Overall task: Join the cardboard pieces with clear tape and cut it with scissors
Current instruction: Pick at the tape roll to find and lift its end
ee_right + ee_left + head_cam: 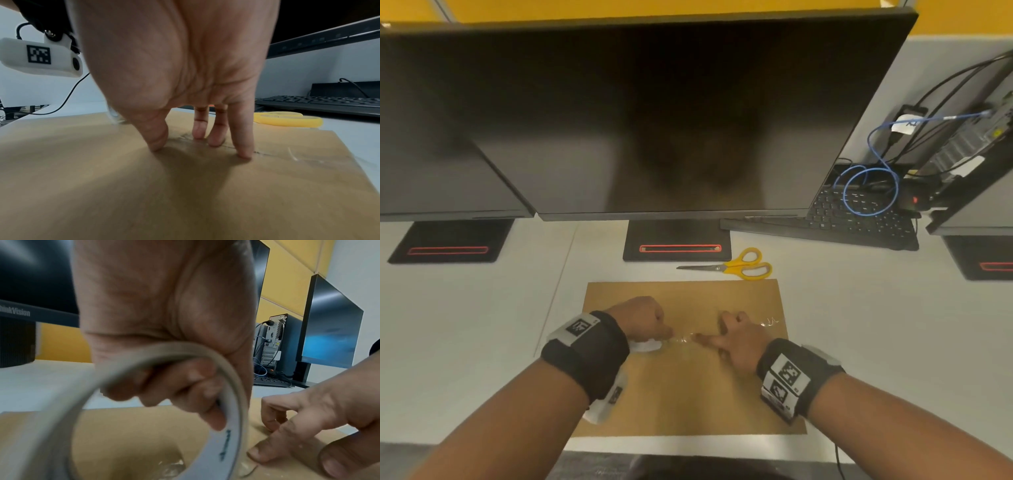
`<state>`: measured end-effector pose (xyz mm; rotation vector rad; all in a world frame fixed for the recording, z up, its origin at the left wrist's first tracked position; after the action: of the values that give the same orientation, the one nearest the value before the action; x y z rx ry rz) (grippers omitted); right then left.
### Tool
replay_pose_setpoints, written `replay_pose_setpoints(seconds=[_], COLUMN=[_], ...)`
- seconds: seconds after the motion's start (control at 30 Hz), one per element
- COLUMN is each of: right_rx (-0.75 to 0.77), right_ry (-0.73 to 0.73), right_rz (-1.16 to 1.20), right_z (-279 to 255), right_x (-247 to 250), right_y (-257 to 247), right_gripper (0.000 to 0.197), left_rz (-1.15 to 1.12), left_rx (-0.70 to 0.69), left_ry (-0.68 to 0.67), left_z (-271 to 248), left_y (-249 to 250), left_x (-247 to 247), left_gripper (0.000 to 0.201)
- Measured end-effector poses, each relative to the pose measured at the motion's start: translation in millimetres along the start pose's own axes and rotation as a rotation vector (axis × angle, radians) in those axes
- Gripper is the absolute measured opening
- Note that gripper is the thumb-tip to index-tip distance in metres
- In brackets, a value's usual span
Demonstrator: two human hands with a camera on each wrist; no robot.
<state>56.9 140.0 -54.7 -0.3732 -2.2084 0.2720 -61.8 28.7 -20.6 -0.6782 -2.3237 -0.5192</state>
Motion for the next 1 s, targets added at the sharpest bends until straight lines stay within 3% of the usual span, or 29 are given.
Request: replay_pose_setpoints(seconds=[0.33, 0.53, 0.73, 1.0], right_rx=[0.015, 0.017, 0.009, 0.036], right_ry=[0.059, -0.060, -0.051, -0.067], right_rz=[-0.027, -0.086, -0.082, -0.074], right_z=[-1, 3, 5, 8], right_x=[2, 2, 2, 1], right_y=[-13, -29, -28, -28], right_gripper=[0.058, 0.082, 0.078, 0.082], left_rz=[0.096, 0.179, 0.219, 0.179], left_rx=[0.151, 0.192, 0.161, 0.144], left_ry=[0.082, 0.107, 0.122, 0.052], left_z=[-3, -4, -2, 6], left_y=[-22, -11, -5, -10], left_x=[-5, -2, -8, -18], left_gripper=[0.032, 0.032, 0.014, 0.021])
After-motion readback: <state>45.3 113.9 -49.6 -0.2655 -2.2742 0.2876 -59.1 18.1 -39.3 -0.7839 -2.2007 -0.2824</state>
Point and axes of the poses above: each hand's wrist, its own z-axis towards the middle knuckle, its own x-axis out of the back of the hand, y = z × x, the point moved 8 cm from there along z, towards the middle knuckle, and after that the axes turned 12 degrees about z, right-handed, at the moved point
